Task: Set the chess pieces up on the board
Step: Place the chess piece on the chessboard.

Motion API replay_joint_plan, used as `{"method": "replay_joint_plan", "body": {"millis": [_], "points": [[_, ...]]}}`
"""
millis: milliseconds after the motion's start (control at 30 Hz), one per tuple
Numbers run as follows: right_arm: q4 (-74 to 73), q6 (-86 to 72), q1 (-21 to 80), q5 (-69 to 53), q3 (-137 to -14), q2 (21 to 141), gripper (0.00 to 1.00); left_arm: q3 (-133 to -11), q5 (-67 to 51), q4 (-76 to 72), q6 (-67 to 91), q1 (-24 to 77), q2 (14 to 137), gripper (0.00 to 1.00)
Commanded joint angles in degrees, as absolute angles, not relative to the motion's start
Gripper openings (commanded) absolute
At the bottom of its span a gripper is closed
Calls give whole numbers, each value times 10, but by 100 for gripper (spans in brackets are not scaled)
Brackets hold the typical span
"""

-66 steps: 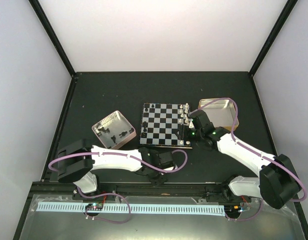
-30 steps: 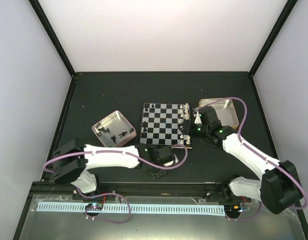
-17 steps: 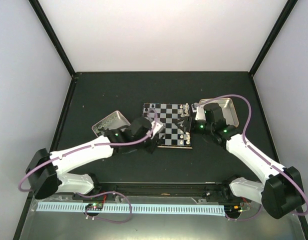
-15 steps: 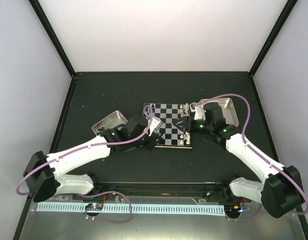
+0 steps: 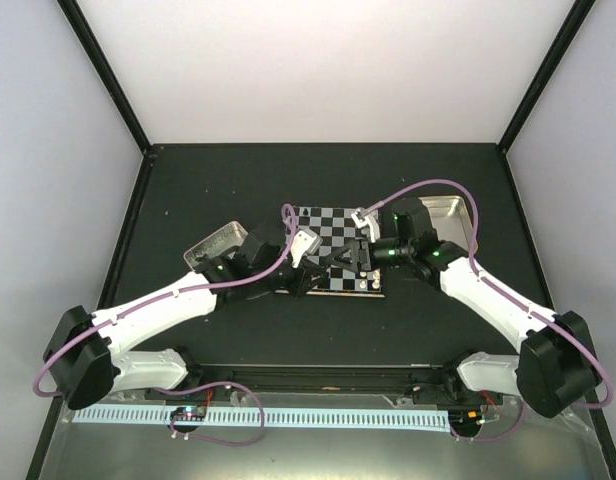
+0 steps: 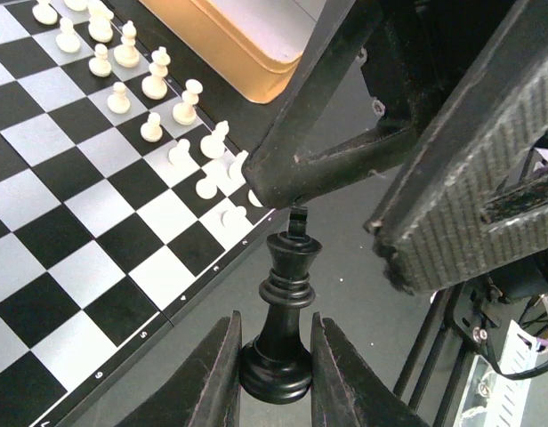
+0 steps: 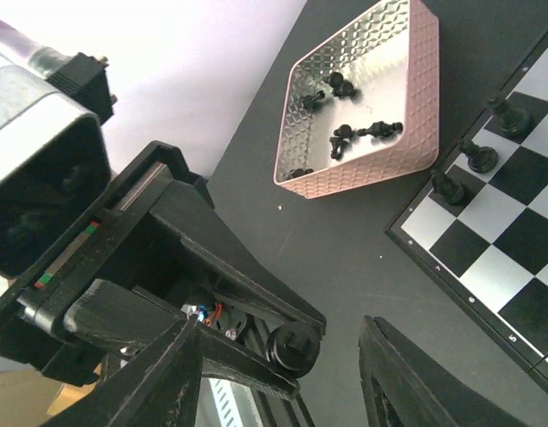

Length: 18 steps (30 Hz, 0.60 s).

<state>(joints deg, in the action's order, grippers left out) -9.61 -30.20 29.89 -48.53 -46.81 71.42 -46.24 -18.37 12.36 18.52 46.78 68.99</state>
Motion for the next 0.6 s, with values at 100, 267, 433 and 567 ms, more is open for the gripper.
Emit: {"method": "replay_joint_plan", "body": {"millis": [100,267,433,567], "points": [[-111,-275,303,-528,-482,726,43,-457,-219,95,177,464,683,11],[-129,-269,306,-534,-493,746,34,-465,-218,106,162,464,683,11],[-138,-263,308,-541,-495,751,19,-458,-230,100,159,463,681,11],[-140,-260,308,-536,-500,753,5,-455,-231,99,156,463,680,12]]}}
